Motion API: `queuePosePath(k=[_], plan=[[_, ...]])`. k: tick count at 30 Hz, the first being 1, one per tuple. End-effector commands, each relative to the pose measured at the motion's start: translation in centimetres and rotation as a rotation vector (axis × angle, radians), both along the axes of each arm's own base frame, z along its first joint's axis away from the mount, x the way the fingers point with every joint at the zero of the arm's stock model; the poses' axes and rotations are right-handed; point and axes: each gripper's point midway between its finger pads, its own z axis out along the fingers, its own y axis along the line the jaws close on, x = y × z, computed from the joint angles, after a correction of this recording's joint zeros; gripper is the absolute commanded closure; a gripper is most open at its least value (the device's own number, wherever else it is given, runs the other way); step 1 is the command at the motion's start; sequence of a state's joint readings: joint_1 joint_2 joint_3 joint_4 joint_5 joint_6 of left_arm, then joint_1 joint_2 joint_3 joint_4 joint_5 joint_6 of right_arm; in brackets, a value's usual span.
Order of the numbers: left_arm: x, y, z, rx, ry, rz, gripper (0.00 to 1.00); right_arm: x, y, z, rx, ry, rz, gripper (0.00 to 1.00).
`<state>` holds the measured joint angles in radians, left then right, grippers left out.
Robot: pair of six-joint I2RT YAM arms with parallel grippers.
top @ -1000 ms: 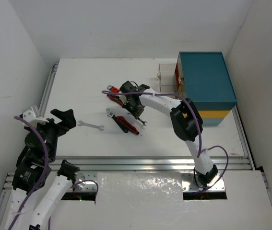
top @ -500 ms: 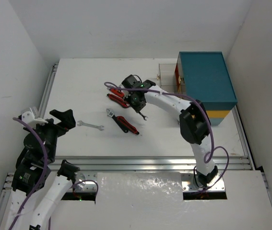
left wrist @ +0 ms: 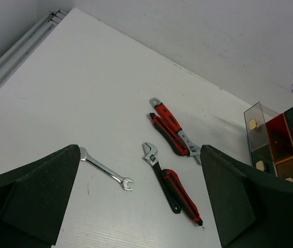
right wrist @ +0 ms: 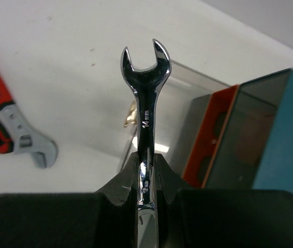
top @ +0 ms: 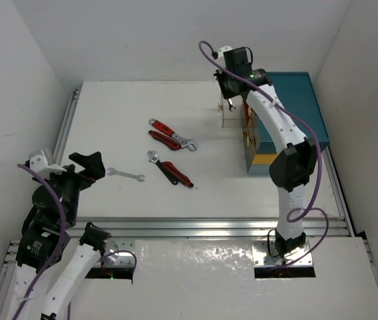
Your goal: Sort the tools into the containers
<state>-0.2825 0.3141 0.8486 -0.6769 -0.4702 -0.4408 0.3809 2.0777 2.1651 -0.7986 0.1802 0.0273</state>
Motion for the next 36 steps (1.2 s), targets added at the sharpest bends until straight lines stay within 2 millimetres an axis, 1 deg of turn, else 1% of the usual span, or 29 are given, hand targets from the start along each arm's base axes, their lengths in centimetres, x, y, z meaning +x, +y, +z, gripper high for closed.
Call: queuePosePath(k=[1,2,3,4,6,7,8,9,12,14,16,17,18,19,20,21,23,24,25,27,28,29,30,31,32,33,34,35,36], plan=[[0.6,-0.6,0.4,0.012,-0.013,-0.027,0.00,2.9,-0.7,1.5,-0.067,-0.109,0.024,1.00],[0.7,-0.6,0.4,0.012,-0.013,-0.029,0.00,3.6,-1.2,1.4,-0.077,-0.124,0.020,1.00],[0.7,-0.6,0.3,0.012,-0.013,-0.030,0.00,4.2,-2.3,1.3,-0.089,-0.129,0.010,1.00],[0.7,-0.7,0.4,0.013,-0.014,-0.032,0.00,4.5,-2.7,0.7,-0.094,-0.123,0.005,1.00],[0.7,-0.7,0.3,0.014,-0.012,-0.035,0.00,5.0,-3.2,0.2,-0.102,-0.128,0.005,1.00],[0.7,-0.8,0.3,0.014,-0.014,-0.038,0.00,4.9,-3.3,-0.7,-0.112,-0.113,0.011,1.00],[0.8,-0.7,0.3,0.015,-0.011,-0.035,0.00,5.3,-3.3,-0.8,-0.128,-0.128,0.021,0.99],[0.8,-0.8,0.3,0.015,-0.011,-0.037,0.00,5.3,-3.5,-1.4,-0.143,-0.123,0.026,0.98],[0.7,-0.7,0.3,0.015,-0.012,-0.034,0.00,6.2,-4.5,-2.0,-0.191,-0.135,0.012,0.95],[0.8,-0.7,0.2,0.016,-0.008,-0.034,0.00,6.6,-5.1,-2.5,-0.180,-0.131,-0.003,0.93],[0.9,-0.7,0.1,0.018,-0.002,-0.034,0.00,6.7,-5.2,-2.8,-0.175,-0.122,-0.007,0.85],[1.0,-0.8,0.1,0.019,0.004,-0.035,0.00,6.7,-5.3,-2.9,-0.177,-0.119,-0.008,0.76],[1.1,-0.9,0.0,0.019,0.007,-0.039,0.00,6.6,-5.0,-3.0,-0.169,-0.112,-0.004,0.62],[1.3,-1.0,-0.1,0.023,0.016,-0.040,0.00,6.1,-5.0,-3.3,-0.164,-0.092,-0.001,0.56],[1.4,-1.0,-0.2,0.025,0.025,-0.042,0.00,6.0,-4.8,-3.0,-0.150,-0.093,-0.005,0.49],[1.7,-1.1,-0.4,0.025,0.046,-0.041,0.00,5.5,-4.6,-2.3,-0.142,-0.096,-0.006,0.42],[2.0,-1.1,-0.8,0.016,0.085,-0.024,0.00,5.0,-4.3,-1.0,-0.130,-0.107,-0.007,0.41],[2.1,-1.0,-1.1,-0.005,0.115,-0.007,0.00,4.4,-4.0,0.7,-0.113,-0.132,-0.007,0.37],[2.9,-1.2,-2.1,-0.023,0.176,0.016,0.00,3.8,-3.6,1.5,-0.100,-0.134,0.000,0.36],[3.6,-2.2,-3.9,-0.153,0.243,0.046,0.00,1.8,-1.1,2.9,-0.024,-0.124,0.030,0.34],[4.4,-2.7,-5.7,-0.197,0.298,0.065,0.00,-0.4,1.0,4.8,0.041,-0.129,0.061,0.28],[5.4,-3.8,-7.9,-0.277,0.327,0.069,0.00,-1.8,2.0,5.5,0.072,-0.127,0.066,0.23],[6.0,-3.8,-11.0,-0.345,0.394,0.155,0.00,-5.0,3.9,5.9,0.112,-0.106,0.098,0.03],[6.4,-3.9,-12.2,-0.328,0.439,0.167,0.00,-6.7,4.5,5.7,0.128,-0.086,0.105,0.01],[6.6,-3.4,-13.5,-0.367,0.468,0.249,0.00,-8.4,5.1,5.4,0.148,-0.066,0.115,0.01],[7.0,-3.0,-15.8,-0.347,0.551,0.321,0.00,-10.6,5.2,2.2,0.147,0.020,0.115,0.01],[7.7,-2.3,-15.3,-0.343,0.547,0.394,0.01,-13.2,6.3,3.5,0.252,0.022,0.138,0.01],[7.4,-1.9,-16.1,-0.353,0.585,0.462,0.01,-15.9,5.9,-1.1,0.246,0.129,0.136,0.01],[7.9,-1.6,-17.4,-0.328,0.641,0.512,0.01,-16.9,6.5,-1.4,0.301,0.118,0.142,0.01]])
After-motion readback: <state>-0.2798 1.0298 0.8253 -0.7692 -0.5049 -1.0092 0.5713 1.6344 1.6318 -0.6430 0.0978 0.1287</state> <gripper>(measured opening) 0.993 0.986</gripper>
